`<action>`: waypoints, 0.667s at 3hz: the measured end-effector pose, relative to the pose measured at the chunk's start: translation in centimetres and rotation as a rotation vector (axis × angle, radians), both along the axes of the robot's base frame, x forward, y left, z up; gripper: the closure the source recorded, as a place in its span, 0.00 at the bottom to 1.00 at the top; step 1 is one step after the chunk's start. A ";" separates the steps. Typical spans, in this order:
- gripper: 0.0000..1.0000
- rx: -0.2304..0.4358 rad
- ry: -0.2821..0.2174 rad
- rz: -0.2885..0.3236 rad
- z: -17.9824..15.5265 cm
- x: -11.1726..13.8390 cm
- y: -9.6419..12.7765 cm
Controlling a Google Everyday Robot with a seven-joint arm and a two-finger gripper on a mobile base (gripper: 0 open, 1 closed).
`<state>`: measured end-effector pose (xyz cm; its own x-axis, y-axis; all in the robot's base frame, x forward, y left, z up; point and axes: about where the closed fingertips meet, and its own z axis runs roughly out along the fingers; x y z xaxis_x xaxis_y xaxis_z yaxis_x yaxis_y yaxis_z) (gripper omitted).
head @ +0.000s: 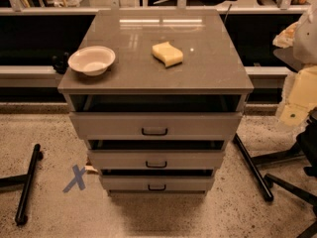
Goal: Open middle drawer
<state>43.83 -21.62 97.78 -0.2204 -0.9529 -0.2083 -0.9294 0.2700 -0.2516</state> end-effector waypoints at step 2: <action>0.00 0.032 0.039 0.022 -1.6 -0.1 0.3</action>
Offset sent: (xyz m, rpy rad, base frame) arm -0.0037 0.0062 -0.0447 0.0810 0.1223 0.0570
